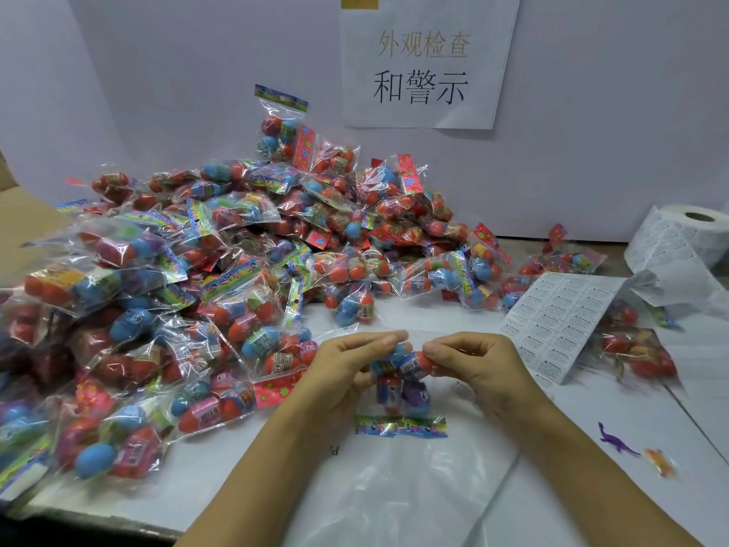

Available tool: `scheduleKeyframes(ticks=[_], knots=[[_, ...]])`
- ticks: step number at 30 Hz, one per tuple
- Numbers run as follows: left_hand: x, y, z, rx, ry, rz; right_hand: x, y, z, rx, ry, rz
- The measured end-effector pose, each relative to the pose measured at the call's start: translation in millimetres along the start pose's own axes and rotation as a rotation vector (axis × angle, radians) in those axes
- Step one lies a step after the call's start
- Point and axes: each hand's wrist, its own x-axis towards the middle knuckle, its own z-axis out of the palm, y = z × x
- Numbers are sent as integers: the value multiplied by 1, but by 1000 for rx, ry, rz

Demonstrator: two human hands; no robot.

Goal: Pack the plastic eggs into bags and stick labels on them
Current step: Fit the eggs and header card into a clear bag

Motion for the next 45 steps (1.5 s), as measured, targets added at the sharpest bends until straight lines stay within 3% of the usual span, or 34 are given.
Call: scheduleKeyframes(ticks=[14,22,28,37,41,45], knots=[[1,5,-1,-126,-44,-69,-1,-10,-1,72,-15,56],[0,7,1,152,1,131,-1,-8,-2,43,60,54],[1,-1,0,179,-10,76,-1,-3,1,-12,41,66],[5,2,-3,7,108,88,-1,1,-7,-108,-36,124],[2,1,-2,15,-28,5,4,4,-5,99,76,121],[0,0,2,39,-132,-18,3,3,-2,119,100,85]])
